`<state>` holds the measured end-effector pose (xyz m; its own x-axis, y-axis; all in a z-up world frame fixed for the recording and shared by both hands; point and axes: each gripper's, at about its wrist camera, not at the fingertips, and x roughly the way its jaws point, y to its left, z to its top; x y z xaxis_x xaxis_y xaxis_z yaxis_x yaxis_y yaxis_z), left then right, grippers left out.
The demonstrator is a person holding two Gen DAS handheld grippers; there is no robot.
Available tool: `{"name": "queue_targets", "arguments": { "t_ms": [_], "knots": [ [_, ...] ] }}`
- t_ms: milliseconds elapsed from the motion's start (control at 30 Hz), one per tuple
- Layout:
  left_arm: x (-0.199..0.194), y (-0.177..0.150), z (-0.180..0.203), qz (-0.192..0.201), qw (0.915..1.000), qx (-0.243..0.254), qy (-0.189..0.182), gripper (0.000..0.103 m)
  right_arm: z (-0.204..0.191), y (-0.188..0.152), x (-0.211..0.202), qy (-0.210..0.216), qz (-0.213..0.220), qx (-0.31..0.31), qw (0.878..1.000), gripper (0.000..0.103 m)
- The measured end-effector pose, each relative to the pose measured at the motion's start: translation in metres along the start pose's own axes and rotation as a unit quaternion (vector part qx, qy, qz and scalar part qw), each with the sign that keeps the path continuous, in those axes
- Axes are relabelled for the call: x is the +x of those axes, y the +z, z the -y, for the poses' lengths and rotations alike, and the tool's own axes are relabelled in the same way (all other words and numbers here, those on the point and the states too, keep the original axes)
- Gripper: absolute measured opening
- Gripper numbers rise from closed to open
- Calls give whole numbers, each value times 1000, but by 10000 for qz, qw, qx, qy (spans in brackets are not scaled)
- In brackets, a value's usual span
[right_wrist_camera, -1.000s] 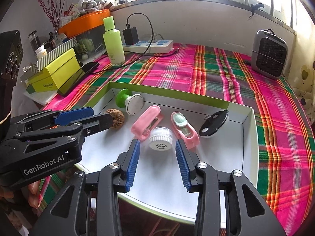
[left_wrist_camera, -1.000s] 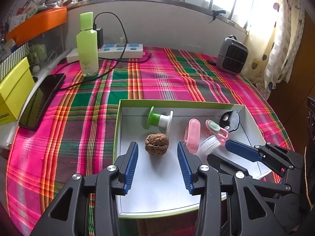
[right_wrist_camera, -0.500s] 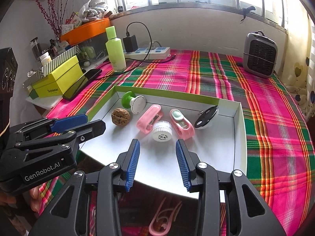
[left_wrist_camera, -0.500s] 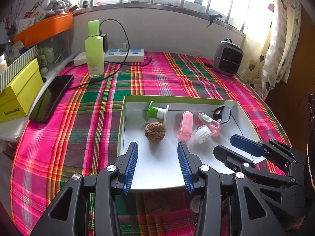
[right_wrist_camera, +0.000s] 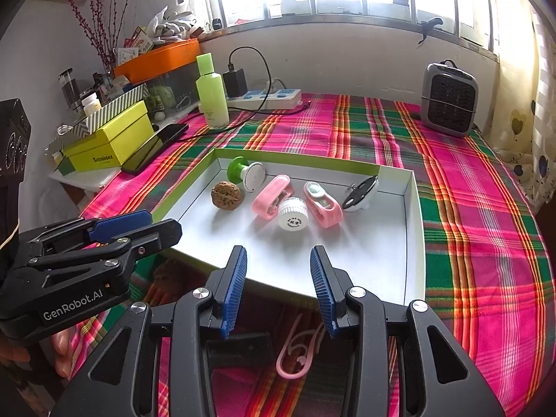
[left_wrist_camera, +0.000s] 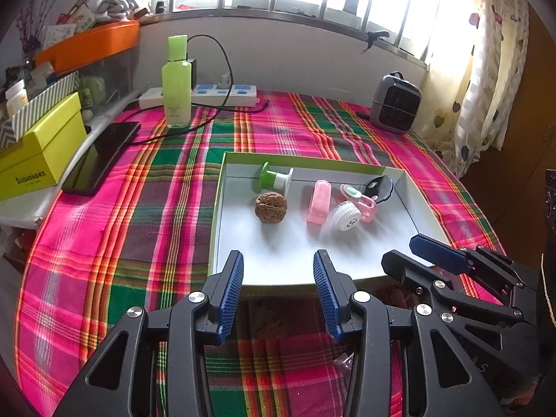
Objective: Organize objects
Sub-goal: 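Withdraw both tools from the box toward the pink hook and black stamp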
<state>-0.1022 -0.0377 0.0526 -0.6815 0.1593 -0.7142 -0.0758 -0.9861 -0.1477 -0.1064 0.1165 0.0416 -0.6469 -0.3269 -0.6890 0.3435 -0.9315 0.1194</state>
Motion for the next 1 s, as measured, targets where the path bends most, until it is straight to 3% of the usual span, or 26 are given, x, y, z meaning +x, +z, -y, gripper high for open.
{"name": "queue_targets", "arguments": {
  "t_ms": [567,1000],
  "knots": [
    [-16,-32,-4,-1,10000,-57,-31,42,2,-27,-23,-73,127,178,9997,40],
    [-13,-56,-32,-128,9985,-500,-157,46,5,-45,-21,72,-93,283,9995,44]
  ]
}}
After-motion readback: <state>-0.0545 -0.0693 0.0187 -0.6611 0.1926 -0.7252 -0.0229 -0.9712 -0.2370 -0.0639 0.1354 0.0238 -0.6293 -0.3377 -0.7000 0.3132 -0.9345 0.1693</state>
